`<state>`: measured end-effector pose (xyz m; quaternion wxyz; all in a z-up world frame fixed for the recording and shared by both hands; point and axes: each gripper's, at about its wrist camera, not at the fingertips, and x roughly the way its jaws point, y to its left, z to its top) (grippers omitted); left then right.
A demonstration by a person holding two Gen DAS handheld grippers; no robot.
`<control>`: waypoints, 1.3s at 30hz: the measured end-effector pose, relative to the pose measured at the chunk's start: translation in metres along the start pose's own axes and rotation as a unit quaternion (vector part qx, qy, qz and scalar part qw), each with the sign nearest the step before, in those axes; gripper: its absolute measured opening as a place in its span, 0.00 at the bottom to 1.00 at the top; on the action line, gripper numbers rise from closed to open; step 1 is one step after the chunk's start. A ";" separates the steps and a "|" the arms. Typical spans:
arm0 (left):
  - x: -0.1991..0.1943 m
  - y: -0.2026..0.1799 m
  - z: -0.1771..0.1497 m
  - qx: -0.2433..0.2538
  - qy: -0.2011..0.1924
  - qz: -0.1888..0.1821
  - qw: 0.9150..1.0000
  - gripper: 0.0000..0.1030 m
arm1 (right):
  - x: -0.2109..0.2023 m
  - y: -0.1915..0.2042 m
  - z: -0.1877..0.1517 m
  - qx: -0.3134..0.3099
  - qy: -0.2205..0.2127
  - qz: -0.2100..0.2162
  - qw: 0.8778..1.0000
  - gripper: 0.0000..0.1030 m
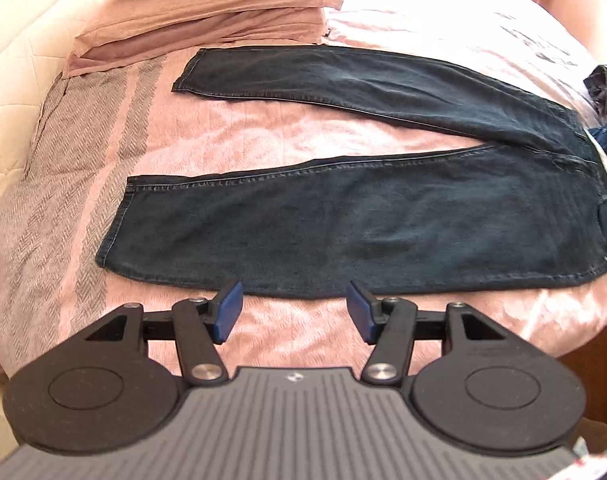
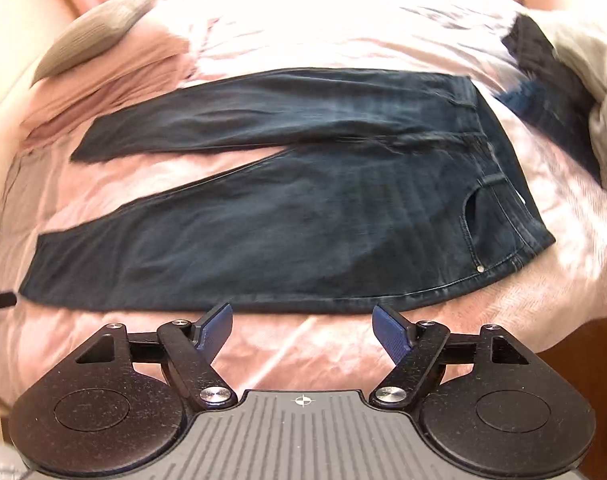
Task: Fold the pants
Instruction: 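Release the jeans and lift both tools away, then lower both open grippers toward the jeans leg hems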
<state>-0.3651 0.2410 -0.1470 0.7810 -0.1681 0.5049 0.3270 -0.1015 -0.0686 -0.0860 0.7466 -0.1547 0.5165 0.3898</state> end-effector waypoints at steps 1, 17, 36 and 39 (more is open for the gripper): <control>-0.005 0.000 0.000 0.001 0.003 -0.001 1.000 0.52 | -0.002 0.005 -0.001 -0.006 0.001 -0.001 1.000 0.72; -0.045 -0.020 -0.016 0.012 0.015 -0.004 1.000 0.56 | -0.009 0.021 -0.011 -0.048 0.011 0.002 0.999 0.72; -0.024 -0.070 0.022 0.013 0.039 0.016 0.999 0.61 | 0.020 -0.029 0.031 -0.050 0.038 0.018 0.998 0.72; -0.015 -0.081 0.035 0.001 0.040 0.011 0.999 0.61 | 0.028 -0.043 0.047 -0.054 0.043 0.019 0.997 0.72</control>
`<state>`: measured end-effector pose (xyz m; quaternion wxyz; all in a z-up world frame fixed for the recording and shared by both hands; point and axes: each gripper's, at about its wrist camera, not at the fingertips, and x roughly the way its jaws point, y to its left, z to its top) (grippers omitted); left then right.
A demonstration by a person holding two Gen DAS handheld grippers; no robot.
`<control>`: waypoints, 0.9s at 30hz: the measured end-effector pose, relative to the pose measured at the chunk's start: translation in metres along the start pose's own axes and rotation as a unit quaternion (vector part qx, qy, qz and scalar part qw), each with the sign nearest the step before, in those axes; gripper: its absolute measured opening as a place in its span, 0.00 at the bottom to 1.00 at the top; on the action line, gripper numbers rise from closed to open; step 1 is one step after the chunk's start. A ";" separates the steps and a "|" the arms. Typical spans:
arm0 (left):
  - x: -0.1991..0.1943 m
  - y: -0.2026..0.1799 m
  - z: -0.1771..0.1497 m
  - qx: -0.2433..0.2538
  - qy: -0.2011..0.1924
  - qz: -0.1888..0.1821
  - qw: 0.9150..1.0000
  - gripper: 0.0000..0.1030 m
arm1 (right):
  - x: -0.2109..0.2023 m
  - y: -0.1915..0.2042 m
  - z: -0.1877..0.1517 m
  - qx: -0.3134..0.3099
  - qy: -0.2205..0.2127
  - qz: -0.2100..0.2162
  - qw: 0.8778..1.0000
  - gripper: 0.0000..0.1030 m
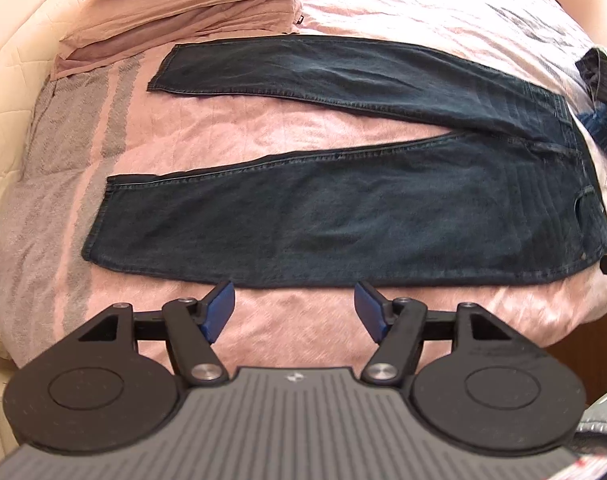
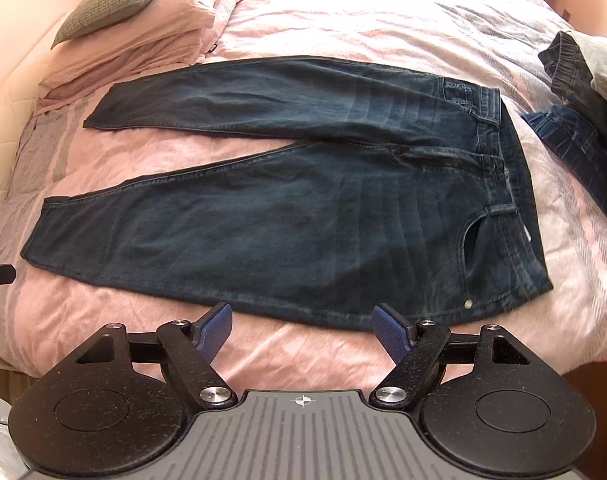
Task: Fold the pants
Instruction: 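Lower both open grippers toward the jeans leg hems, then grasp the jeans leg hems with both grippers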
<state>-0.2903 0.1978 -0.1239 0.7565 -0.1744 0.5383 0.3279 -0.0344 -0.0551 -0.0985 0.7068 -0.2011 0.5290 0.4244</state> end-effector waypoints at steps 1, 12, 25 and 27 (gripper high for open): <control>0.003 -0.003 0.004 -0.005 0.001 -0.003 1.000 0.61 | 0.003 -0.006 0.006 0.000 0.001 -0.001 1.000 0.72; 0.043 -0.040 0.063 -0.020 -0.037 -0.035 0.999 0.81 | 0.039 -0.085 0.059 0.007 0.006 0.001 1.000 0.72; 0.133 -0.056 0.125 0.040 -0.067 -0.048 0.996 0.80 | 0.099 -0.141 0.100 0.013 0.006 -0.004 1.000 0.72; 0.156 -0.062 0.138 0.069 -0.053 -0.059 0.994 0.78 | 0.114 -0.142 0.104 0.004 0.003 -0.004 1.000 0.72</control>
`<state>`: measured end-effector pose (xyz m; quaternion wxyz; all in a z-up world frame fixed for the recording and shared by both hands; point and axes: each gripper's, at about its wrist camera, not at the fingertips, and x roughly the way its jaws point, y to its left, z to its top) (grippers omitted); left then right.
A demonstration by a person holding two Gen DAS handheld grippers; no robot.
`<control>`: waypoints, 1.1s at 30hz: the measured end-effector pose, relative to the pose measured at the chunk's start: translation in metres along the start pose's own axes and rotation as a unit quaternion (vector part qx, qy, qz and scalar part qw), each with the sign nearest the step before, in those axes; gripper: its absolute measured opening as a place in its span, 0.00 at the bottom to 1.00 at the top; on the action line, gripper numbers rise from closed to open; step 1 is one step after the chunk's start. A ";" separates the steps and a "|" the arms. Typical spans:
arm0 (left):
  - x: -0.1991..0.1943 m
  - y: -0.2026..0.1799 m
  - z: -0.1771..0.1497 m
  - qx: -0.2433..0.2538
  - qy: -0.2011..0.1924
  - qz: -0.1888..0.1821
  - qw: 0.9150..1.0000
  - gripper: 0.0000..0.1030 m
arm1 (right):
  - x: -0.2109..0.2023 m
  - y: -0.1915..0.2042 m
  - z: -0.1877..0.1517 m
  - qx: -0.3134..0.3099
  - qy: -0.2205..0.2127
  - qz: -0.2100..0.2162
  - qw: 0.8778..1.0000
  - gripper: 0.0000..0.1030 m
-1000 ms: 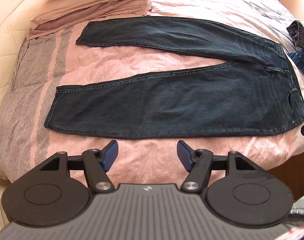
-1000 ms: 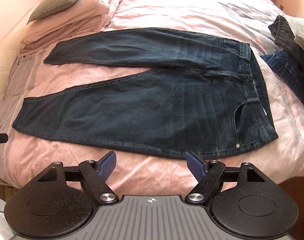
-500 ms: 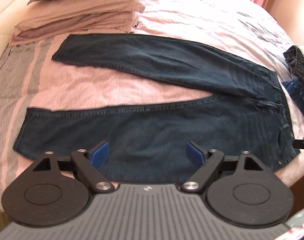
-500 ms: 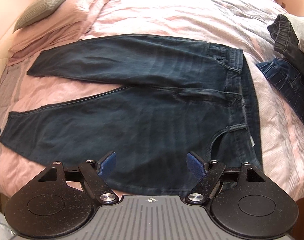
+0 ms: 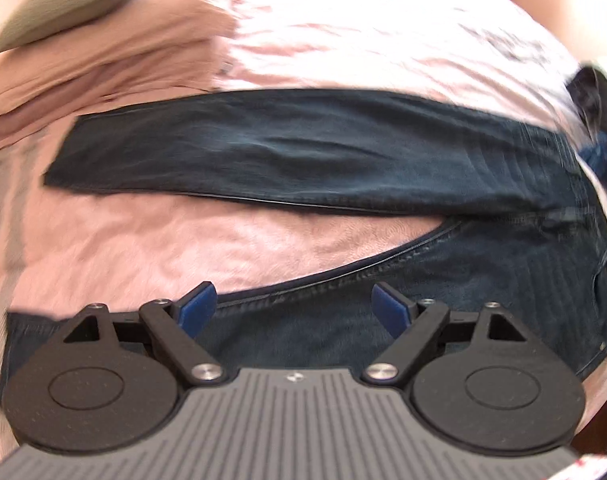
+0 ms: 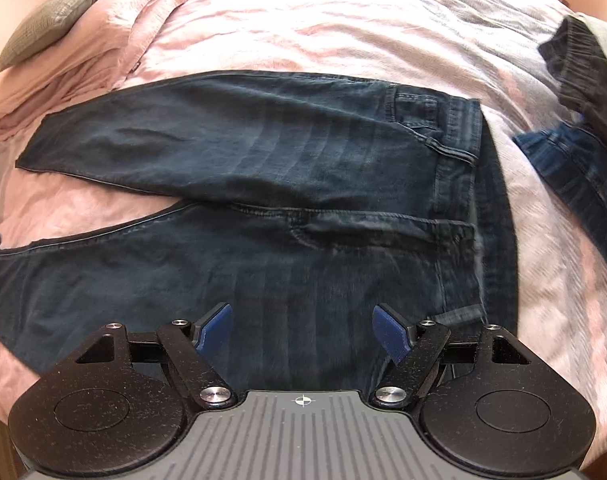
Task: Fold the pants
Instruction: 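Grasp the jeans leg hems with both grippers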
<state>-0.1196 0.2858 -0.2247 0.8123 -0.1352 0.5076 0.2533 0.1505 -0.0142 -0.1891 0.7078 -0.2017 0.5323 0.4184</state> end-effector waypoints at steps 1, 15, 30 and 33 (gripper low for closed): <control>0.013 -0.001 0.006 0.014 0.004 -0.007 1.000 0.78 | 0.007 0.000 0.003 -0.004 -0.001 0.000 1.000 0.72; 0.188 0.001 0.162 0.213 -0.068 -0.076 0.972 0.60 | 0.117 -0.033 0.151 -0.095 -0.110 0.033 0.989 0.72; 0.286 0.009 0.236 0.348 -0.043 -0.145 0.925 0.57 | 0.237 -0.010 0.261 -0.213 -0.052 0.117 0.969 0.55; 0.291 0.014 0.235 0.357 -0.028 -0.153 0.921 0.55 | 0.242 -0.008 0.259 -0.226 -0.045 0.116 0.966 0.52</control>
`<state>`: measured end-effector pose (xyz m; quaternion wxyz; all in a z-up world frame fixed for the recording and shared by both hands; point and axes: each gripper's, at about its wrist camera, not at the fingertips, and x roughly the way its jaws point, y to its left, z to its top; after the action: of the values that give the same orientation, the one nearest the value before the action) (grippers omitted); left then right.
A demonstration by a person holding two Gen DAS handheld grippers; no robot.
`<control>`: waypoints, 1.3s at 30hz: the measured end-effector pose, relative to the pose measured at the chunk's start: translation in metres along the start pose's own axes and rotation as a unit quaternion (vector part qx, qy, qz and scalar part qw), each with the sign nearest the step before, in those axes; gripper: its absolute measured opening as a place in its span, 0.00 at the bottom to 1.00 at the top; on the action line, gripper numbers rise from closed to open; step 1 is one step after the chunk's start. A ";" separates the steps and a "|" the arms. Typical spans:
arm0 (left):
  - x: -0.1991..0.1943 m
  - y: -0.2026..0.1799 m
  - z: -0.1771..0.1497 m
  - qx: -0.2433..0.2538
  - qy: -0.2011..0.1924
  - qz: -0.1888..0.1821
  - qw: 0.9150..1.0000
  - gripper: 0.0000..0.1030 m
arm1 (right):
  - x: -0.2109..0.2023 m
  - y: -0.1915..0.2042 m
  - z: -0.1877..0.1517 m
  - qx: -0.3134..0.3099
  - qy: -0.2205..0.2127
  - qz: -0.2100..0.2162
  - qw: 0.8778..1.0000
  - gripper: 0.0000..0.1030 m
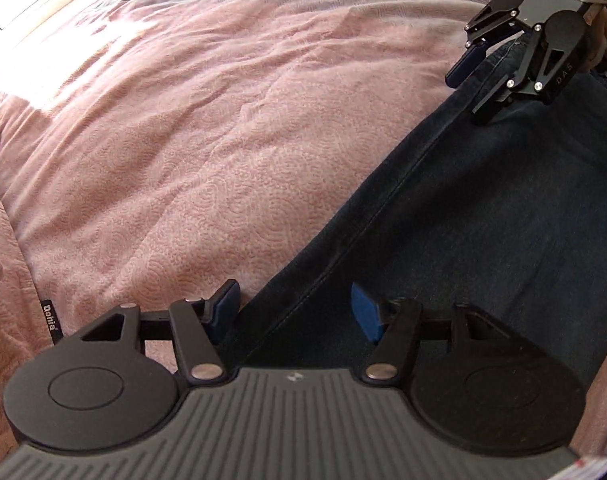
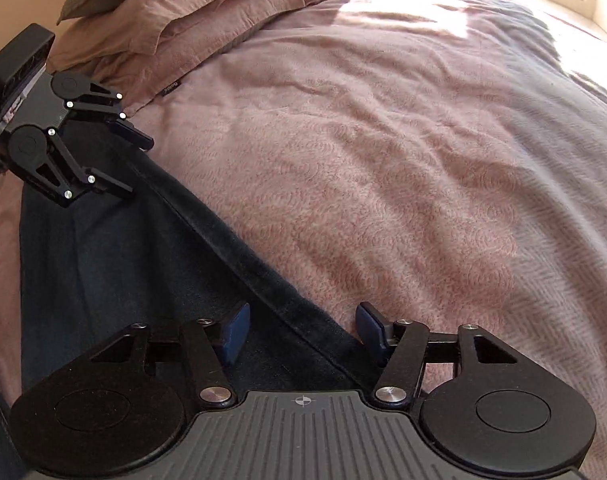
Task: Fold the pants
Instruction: 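Grasp the jeans leg hems with both grippers, then lift the hems and fold the legs over toward the waistband with both grippers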
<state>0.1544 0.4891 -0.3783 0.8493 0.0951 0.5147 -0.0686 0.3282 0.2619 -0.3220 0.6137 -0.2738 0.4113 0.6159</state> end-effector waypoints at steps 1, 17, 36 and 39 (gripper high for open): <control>0.002 0.000 -0.001 0.003 0.006 0.002 1.000 0.53 | 0.002 -0.001 0.001 0.002 0.004 -0.003 1.000 0.46; -0.151 -0.122 -0.053 -0.037 -0.111 0.137 0.984 0.04 | -0.127 0.180 -0.075 -0.165 -0.108 -0.203 0.959 0.01; -0.239 -0.279 -0.263 -0.385 -0.001 0.056 0.921 0.21 | -0.246 0.258 -0.335 0.470 -0.104 -0.175 0.859 0.40; -0.241 -0.264 -0.266 -0.428 -0.013 0.068 0.901 0.21 | -0.274 0.218 -0.385 0.622 -0.196 -0.168 0.739 0.40</control>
<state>-0.2422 0.2989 -0.3088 0.8172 -0.2440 0.4757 0.2153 0.0767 -0.1881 -0.2517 0.8078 0.2307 0.5211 0.1504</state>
